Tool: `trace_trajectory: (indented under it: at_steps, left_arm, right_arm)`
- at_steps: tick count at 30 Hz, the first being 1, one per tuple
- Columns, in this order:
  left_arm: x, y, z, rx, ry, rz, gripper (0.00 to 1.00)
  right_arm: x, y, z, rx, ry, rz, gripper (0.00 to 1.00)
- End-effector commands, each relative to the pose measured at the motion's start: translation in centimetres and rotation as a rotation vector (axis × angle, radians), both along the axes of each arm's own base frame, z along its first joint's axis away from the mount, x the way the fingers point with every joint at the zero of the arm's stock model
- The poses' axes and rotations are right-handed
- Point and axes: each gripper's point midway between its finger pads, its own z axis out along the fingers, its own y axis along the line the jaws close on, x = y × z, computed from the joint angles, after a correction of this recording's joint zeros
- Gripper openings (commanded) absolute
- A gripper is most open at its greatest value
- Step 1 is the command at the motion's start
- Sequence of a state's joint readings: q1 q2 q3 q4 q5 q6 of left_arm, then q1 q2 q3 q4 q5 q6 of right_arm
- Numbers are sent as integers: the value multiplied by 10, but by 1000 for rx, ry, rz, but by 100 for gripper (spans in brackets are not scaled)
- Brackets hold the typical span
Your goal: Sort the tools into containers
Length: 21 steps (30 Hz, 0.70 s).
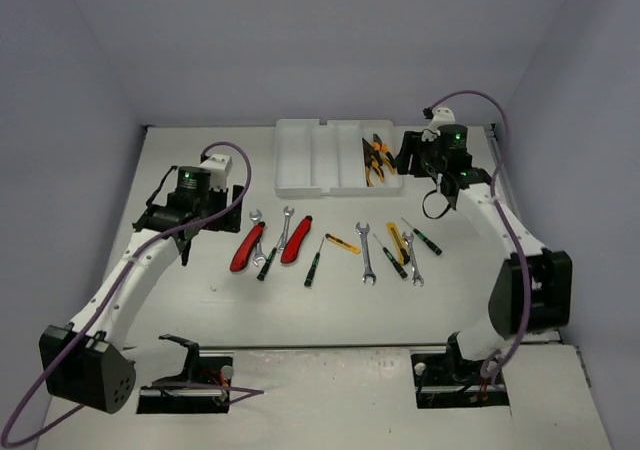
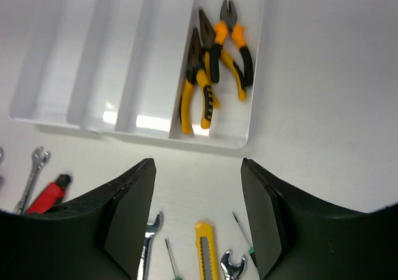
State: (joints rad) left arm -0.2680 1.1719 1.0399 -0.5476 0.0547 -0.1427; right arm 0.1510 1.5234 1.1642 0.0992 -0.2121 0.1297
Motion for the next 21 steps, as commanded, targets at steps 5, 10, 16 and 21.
trace_trajectory:
  at_steps: [5,10,16,21]
  left_arm:
    - [0,-16,-75,56,292,-104,73]
    - [-7,-21,-112,90,431,-149,73]
    - [-8,-18,-139,161,520,-153,73]
    - [-5,-17,-150,182,551,-156,60]
  right_arm:
    - [-78,10,13,7,-86,32,56]
    - [-86,7,8,-2,-96,11,56]
    - [-87,5,3,3,-95,-1,56]
    - [-90,5,9,14,-119,-4,56]
